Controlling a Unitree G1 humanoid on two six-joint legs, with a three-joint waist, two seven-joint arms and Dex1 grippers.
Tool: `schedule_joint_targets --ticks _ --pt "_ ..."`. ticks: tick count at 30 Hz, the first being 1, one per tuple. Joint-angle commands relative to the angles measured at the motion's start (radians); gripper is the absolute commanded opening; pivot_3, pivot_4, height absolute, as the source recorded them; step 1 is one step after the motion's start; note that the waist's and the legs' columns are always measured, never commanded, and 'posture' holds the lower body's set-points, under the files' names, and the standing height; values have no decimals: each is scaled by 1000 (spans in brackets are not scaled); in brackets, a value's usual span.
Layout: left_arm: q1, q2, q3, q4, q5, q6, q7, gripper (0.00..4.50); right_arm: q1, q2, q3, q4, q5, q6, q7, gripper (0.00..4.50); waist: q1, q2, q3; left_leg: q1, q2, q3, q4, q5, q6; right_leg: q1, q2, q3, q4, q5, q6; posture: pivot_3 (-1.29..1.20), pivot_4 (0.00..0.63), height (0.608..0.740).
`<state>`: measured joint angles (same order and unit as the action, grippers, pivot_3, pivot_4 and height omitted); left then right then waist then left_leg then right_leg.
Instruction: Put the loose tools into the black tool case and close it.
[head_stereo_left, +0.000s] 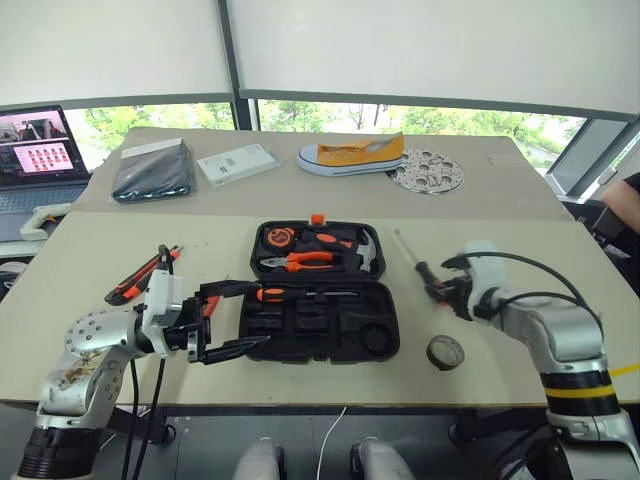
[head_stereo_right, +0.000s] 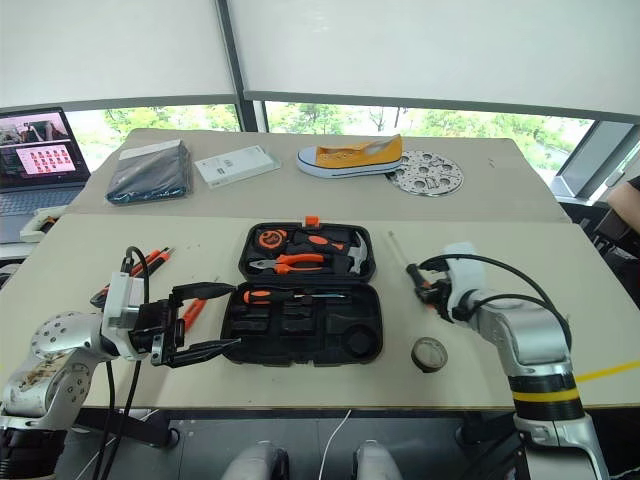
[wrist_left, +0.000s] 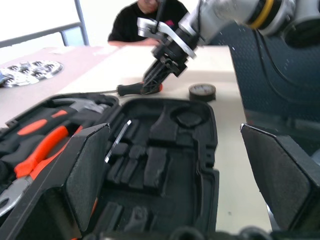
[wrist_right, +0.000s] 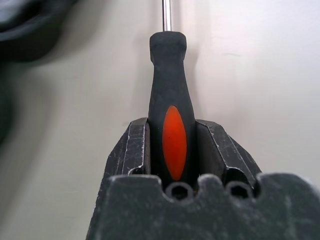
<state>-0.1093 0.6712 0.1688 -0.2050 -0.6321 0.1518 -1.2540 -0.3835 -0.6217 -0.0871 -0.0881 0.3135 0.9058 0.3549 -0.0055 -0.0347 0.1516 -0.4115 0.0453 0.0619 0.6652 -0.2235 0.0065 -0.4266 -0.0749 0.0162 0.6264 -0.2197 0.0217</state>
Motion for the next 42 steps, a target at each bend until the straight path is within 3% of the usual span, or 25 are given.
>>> schedule_joint_targets --ticks 1,5,7,11,16,22,28,38,40,42 --pt "16 -7 48 -28 -21 2 49 4500 -35 -46 11 -14 -77 -293 80 973 -7 0 0 0 0 0 0 0 0 0 0 0 0 0 0 0 150 740" --pt "96 -5 114 28 18 -77 46 4500 -137 -73 163 3 -73 -684 479 973 -41 1 1 4 4 1 0 0 0 1 6 3 0 -3 4 0 150 740" --pt "124 -4 136 47 26 -110 38 4500 -180 -80 232 24 -58 -737 636 973 -43 0 2 7 6 0 -2 0 0 1 9 5 1 -3 3 0 150 740" --pt "167 4 161 99 51 -178 14 4500 -299 -47 378 70 -118 -694 764 973 -24 -1 2 8 12 -1 -3 0 0 2 14 1 2 -3 -4 0 150 740" --pt "203 -2 155 90 66 -206 13 4500 -369 -23 527 84 -234 -515 786 973 -5 -1 3 7 13 1 -3 0 -1 -1 14 1 3 1 -12 0 150 740" --pt "226 -8 143 66 61 -204 16 4500 -378 -44 563 91 -322 -467 783 973 4 -1 3 2 13 2 -3 -1 -2 -6 13 1 3 1 -13 0 150 740" --pt "219 -5 135 79 66 -211 9 4500 -389 -52 569 109 -362 -460 795 973 3 -1 3 3 14 3 -3 -1 -2 -6 14 1 4 0 -13 0 150 740" --pt "215 -10 126 89 76 -223 8 4500 -419 -30 559 195 -408 -614 793 973 -2 -1 3 4 15 3 -3 0 -3 -6 15 1 4 0 -13 0 150 740" --pt "217 -12 125 88 77 -224 10 4500 -422 -25 551 222 -417 -650 783 1981 -5 -1 3 4 15 3 -3 0 -3 -6 15 1 4 0 -13 0 150 740" --pt "219 -12 125 86 78 -224 12 4500 -424 -28 547 243 -423 -687 785 2580 -6 -1 3 4 15 4 -3 0 -3 -6 15 1 4 0 -14 0 150 740"
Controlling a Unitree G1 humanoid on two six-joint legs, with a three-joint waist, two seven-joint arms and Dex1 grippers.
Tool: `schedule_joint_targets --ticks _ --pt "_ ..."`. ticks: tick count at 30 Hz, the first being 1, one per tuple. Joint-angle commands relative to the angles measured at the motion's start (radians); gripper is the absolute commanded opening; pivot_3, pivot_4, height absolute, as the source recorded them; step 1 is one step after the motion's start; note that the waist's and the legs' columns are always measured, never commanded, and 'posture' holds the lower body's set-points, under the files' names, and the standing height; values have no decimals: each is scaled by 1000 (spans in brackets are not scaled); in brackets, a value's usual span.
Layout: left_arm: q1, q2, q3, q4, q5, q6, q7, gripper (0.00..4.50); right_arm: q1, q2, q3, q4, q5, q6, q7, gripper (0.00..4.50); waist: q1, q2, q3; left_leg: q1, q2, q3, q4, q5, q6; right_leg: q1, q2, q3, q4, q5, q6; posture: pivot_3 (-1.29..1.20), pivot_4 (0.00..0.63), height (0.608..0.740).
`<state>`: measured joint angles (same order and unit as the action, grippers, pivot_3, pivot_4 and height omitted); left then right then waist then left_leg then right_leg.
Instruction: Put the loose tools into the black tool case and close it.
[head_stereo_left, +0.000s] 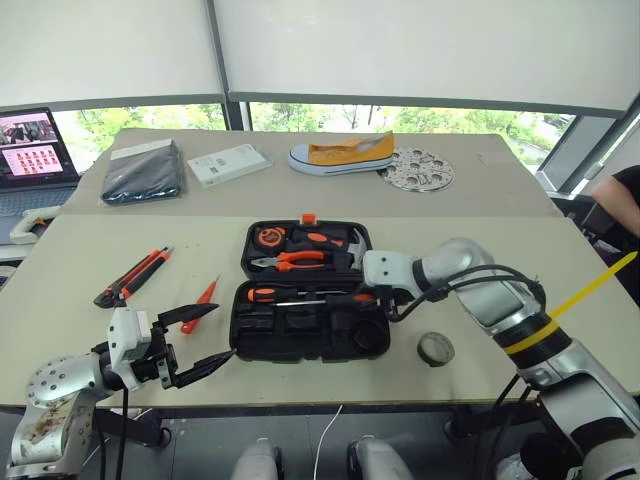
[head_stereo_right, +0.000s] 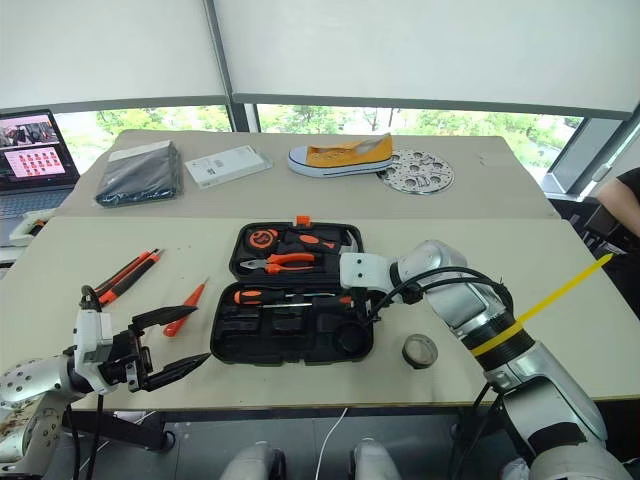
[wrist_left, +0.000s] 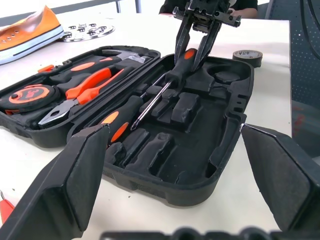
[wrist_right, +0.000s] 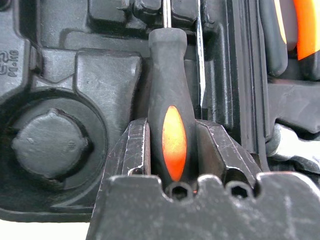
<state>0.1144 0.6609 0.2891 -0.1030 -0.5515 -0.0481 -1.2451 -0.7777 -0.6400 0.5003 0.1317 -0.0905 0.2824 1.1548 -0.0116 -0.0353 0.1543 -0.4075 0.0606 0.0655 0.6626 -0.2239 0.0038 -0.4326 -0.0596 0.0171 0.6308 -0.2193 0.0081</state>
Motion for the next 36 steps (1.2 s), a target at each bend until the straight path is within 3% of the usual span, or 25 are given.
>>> schedule_joint_targets --ticks 1,2,6,10,16,17,27,36 --pt "-2 -2 5 -16 -3 -24 4 4500 -37 -12 -71 40 11 -110 1 2924 0 0 0 0 0 0 0 0 0 0 0 0 0 0 0 0 150 740" --pt "-1 -2 6 -15 -2 -24 5 4500 -46 -14 -99 55 42 -144 19 3286 -1 0 0 0 0 0 0 0 0 0 0 0 0 0 0 0 150 740" --pt "10 -2 11 -10 -2 -28 6 4500 -65 -12 -229 65 252 -186 183 3286 -2 0 0 0 0 0 0 0 0 0 0 0 0 0 0 0 150 740" --pt "27 0 26 8 -8 -36 2 4500 -66 64 -274 58 338 -54 156 2207 -7 0 0 0 3 1 0 0 0 0 2 0 0 0 -1 0 150 740" --pt "19 5 21 12 -8 -33 6 4500 2 205 -246 155 262 -139 27 172 -2 0 0 1 5 1 0 0 0 -1 4 0 2 0 -4 0 150 740" --pt "18 7 20 10 -8 -29 7 4500 10 217 -238 164 251 -144 15 32 0 0 0 1 4 1 0 0 0 -1 4 0 2 0 -4 0 150 740" --pt "5 24 20 -21 -12 13 38 4500 83 251 -157 242 172 -341 61 32 -2 0 0 -1 4 1 0 0 -1 -2 3 0 1 1 -4 0 150 740" --pt "25 22 10 -104 -5 66 100 4500 67 269 -139 372 104 -299 5 32 -3 0 0 10 5 2 0 0 -1 8 3 0 1 0 -4 0 150 740"
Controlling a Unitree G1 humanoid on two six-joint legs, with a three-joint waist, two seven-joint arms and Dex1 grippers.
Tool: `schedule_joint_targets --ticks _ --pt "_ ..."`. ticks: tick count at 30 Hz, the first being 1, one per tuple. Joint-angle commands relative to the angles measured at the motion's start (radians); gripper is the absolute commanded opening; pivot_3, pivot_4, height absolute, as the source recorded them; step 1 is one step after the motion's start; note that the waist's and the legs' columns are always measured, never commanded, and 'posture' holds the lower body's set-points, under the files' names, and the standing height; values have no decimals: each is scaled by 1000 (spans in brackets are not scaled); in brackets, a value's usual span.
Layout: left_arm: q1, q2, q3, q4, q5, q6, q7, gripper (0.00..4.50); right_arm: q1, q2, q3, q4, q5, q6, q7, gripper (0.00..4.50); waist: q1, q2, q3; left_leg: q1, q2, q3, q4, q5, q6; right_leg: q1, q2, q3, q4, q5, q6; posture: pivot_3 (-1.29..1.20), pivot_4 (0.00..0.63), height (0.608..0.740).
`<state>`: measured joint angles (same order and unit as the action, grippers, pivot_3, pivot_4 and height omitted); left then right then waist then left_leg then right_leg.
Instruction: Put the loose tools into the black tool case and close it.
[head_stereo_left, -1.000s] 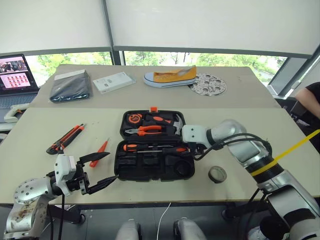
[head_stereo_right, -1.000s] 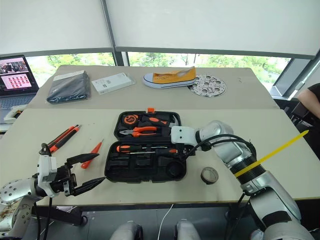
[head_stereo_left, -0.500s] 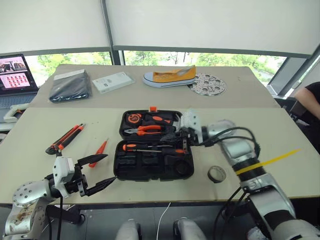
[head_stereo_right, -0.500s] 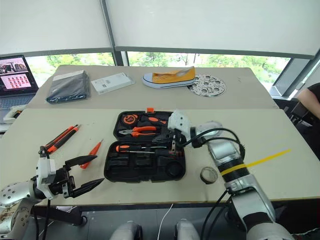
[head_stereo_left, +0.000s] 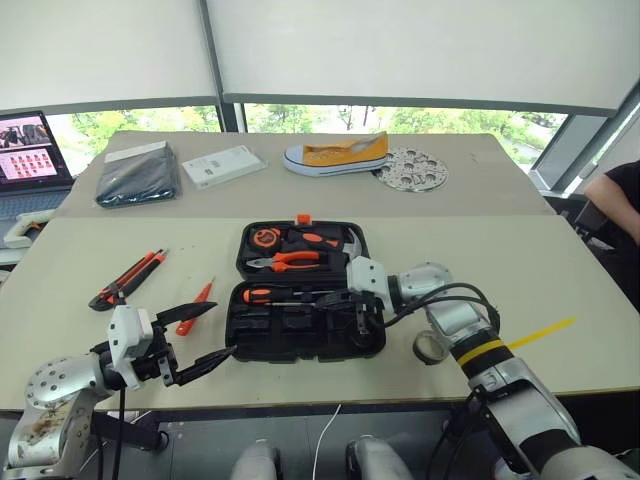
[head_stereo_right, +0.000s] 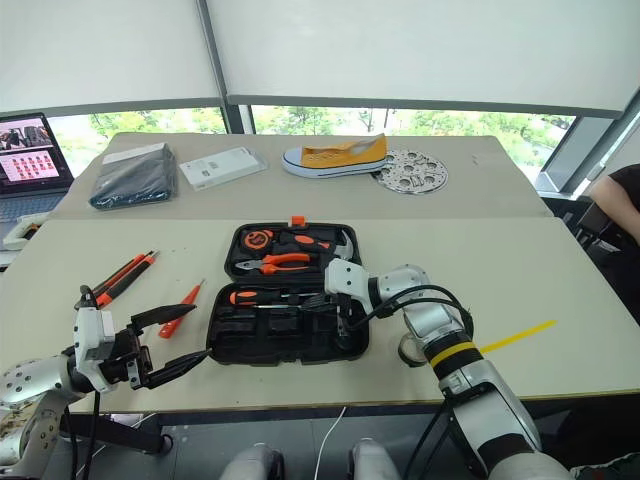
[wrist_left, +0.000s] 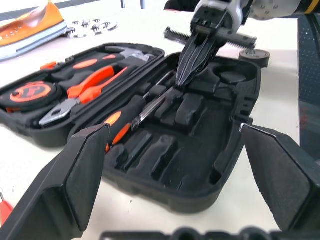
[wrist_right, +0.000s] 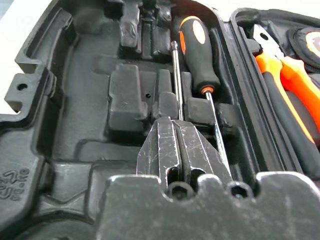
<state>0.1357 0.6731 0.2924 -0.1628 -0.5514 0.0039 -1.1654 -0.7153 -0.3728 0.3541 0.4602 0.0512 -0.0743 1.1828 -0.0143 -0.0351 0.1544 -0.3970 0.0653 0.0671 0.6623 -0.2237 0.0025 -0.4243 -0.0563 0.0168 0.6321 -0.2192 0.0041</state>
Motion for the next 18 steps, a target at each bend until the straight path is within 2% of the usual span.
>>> schedule_joint_targets --ticks 1,4,8,10,13,16,17,18 --pt "4 11 7 -48 -6 19 23 4500 3 5 7 44 -35 69 -25 32 0 0 0 1 0 0 0 0 0 1 0 0 0 -1 0 0 150 740" --pt "9 13 7 -62 -6 38 36 4500 7 2 18 30 -38 103 -9 32 -1 0 0 2 1 0 0 2 -3 1 0 0 1 -5 -2 0 150 740" --pt "41 6 55 -73 -45 76 66 4500 46 18 -89 -100 113 107 14 32 1 0 0 3 1 0 0 2 -3 1 0 0 1 -5 -2 0 150 740" --pt "71 7 109 -50 -71 86 68 4500 82 -8 -158 -200 205 107 50 592 1 0 0 0 2 0 0 2 -3 -1 0 0 1 -5 -1 0 150 740" --pt "123 19 197 27 -59 70 72 4500 150 -78 -227 -344 264 159 45 1360 1 1 1 -7 1 0 -1 1 -4 -8 0 0 1 1 -2 0 150 740" --pt "162 32 304 116 -58 68 88 4500 238 -148 -291 -451 284 170 11 2547 2 0 0 -10 1 0 -1 0 -5 -11 0 0 0 0 -1 0 150 740" --pt "176 43 345 159 -40 52 102 4500 281 -173 -319 -490 316 160 34 2789 2 0 0 -10 1 0 -2 0 -6 -11 0 0 -1 0 -1 0 150 740" --pt "195 57 388 200 -23 49 122 4500 324 -186 -356 -523 359 149 56 3331 2 -1 0 -10 1 0 -2 0 -6 -11 0 0 -1 -1 -1 0 150 740"
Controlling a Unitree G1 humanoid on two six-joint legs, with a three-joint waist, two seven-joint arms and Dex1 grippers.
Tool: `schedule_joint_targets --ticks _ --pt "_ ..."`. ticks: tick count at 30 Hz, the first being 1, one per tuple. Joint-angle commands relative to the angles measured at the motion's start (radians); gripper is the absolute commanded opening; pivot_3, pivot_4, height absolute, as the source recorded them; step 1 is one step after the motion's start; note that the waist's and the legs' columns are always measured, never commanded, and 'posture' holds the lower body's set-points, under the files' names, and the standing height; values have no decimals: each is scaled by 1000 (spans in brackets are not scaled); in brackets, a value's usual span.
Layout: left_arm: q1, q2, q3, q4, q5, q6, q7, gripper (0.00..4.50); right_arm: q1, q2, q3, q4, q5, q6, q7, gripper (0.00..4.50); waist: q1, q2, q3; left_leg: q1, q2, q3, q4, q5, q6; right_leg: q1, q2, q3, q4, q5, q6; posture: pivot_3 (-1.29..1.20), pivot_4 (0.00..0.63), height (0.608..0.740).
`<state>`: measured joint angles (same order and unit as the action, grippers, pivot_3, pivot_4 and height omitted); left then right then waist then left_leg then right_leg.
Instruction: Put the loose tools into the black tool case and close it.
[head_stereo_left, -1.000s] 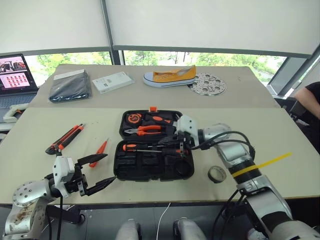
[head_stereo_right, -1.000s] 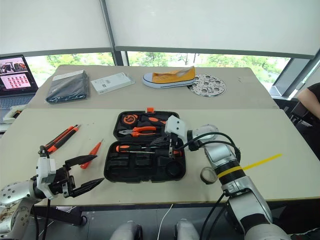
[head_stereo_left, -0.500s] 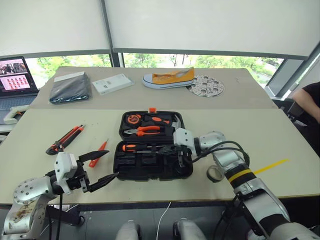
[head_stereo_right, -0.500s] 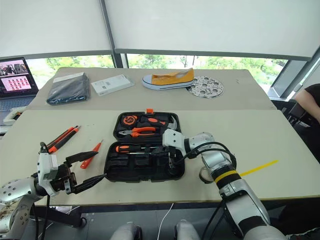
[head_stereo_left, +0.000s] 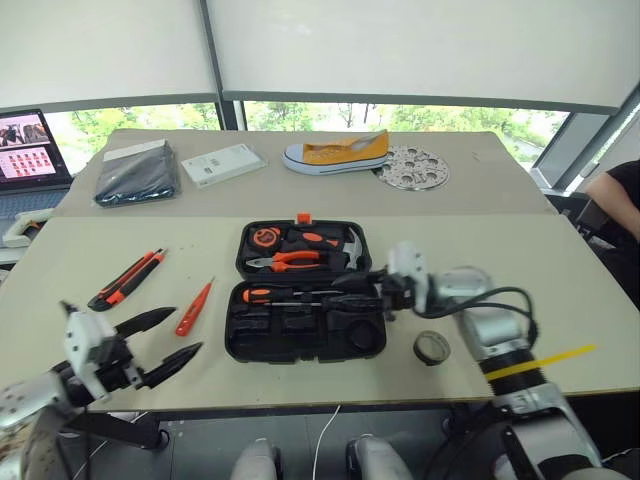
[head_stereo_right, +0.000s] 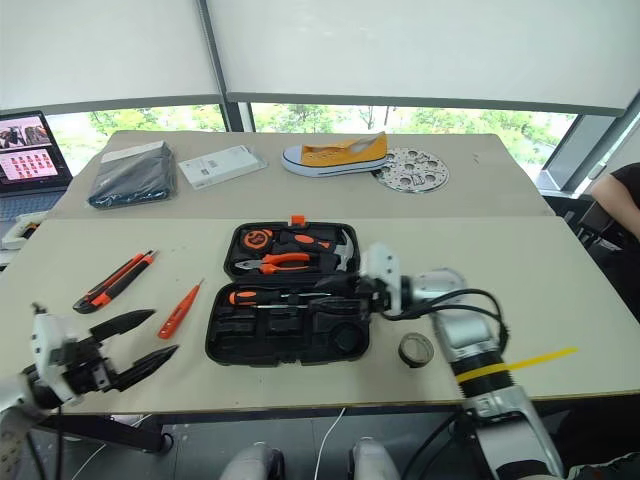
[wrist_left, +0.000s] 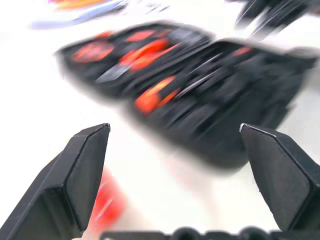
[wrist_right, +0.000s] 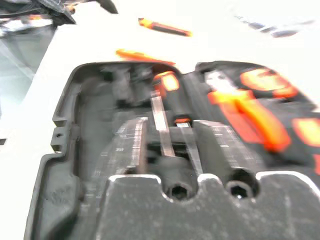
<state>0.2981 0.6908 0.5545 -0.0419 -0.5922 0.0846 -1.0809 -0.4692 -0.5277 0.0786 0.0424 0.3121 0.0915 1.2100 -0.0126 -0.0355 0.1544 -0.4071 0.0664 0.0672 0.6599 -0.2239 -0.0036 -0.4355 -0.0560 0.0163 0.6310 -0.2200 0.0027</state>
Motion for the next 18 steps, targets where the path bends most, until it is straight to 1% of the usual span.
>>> schedule_joint_targets --ticks 1,2,4,6,8,11,14,18 --pt "50 52 161 111 36 -22 66 4500 114 -38 -115 -129 147 -30 57 3446 0 -1 0 0 0 0 0 0 0 0 0 0 0 -1 0 0 150 740" --pt "65 65 189 136 51 -7 97 4500 146 -46 -143 -139 179 -54 84 3793 0 -1 0 0 0 0 0 0 0 0 0 0 0 -1 0 0 150 740" --pt "99 85 226 169 71 31 139 4500 207 -64 -191 -115 178 -145 115 4447 -1 0 0 0 0 0 -1 0 0 0 0 0 0 -3 3 0 150 740" --pt "135 91 251 187 61 57 130 4500 256 -96 -232 -79 146 -193 102 4447 -1 0 0 1 0 1 -1 0 -1 0 -1 0 0 -6 7 0 150 740" --pt "153 84 263 210 75 31 131 4500 294 -122 -268 -56 170 -170 101 4447 -1 0 0 2 -1 1 0 0 -1 1 -2 0 -1 -8 3 0 150 740" --pt "178 79 243 192 62 68 111 4500 322 -126 -292 -42 184 -187 96 4447 0 -1 0 3 0 2 0 0 -1 1 -4 0 -1 -8 2 0 150 740" --pt "150 73 205 94 -2 147 96 4500 338 -108 -279 -121 213 -161 81 4447 1 -1 0 3 0 2 0 -1 -1 0 -3 0 0 -8 2 0 150 740" --pt "105 75 118 -130 -64 375 229 4500 280 -119 -227 -221 225 -111 68 4447 6 -1 0 2 1 2 0 -2 -4 0 -3 0 2 -8 1 0 150 740"
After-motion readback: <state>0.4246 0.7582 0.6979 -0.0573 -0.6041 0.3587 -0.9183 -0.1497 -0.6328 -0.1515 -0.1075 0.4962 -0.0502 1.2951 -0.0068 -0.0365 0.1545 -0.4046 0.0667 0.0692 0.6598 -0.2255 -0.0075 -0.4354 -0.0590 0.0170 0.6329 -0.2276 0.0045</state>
